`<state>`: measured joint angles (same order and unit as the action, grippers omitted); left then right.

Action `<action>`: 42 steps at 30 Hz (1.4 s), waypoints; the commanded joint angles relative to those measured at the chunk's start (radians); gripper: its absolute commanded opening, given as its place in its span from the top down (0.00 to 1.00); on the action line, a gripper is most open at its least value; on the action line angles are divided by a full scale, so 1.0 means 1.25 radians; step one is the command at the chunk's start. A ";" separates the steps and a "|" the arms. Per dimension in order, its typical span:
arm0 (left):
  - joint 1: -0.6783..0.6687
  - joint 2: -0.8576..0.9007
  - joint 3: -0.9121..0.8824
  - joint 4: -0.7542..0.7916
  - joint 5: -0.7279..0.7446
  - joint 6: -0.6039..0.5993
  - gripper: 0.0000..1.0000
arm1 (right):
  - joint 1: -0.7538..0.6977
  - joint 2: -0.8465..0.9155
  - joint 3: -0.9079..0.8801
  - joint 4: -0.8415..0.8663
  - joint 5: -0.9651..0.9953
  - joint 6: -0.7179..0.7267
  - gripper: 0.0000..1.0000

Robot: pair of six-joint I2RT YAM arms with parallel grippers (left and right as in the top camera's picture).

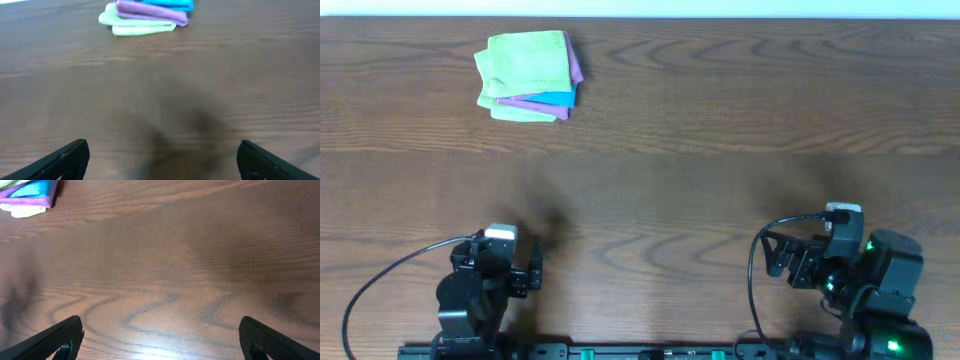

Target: Fold the cloth

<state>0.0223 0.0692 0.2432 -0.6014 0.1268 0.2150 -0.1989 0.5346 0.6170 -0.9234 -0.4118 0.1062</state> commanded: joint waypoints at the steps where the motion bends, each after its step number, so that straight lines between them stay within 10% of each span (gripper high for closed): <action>1: -0.002 -0.013 -0.005 -0.013 -0.043 0.010 0.05 | -0.005 -0.003 -0.002 -0.001 -0.006 0.004 0.01; 42: 0.011 -0.053 -0.068 -0.054 -0.151 -0.128 0.05 | -0.005 -0.003 -0.002 -0.001 -0.006 0.004 0.01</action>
<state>0.0319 0.0101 0.1673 -0.6724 -0.0460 0.0704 -0.1989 0.5346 0.6167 -0.9237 -0.4118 0.1062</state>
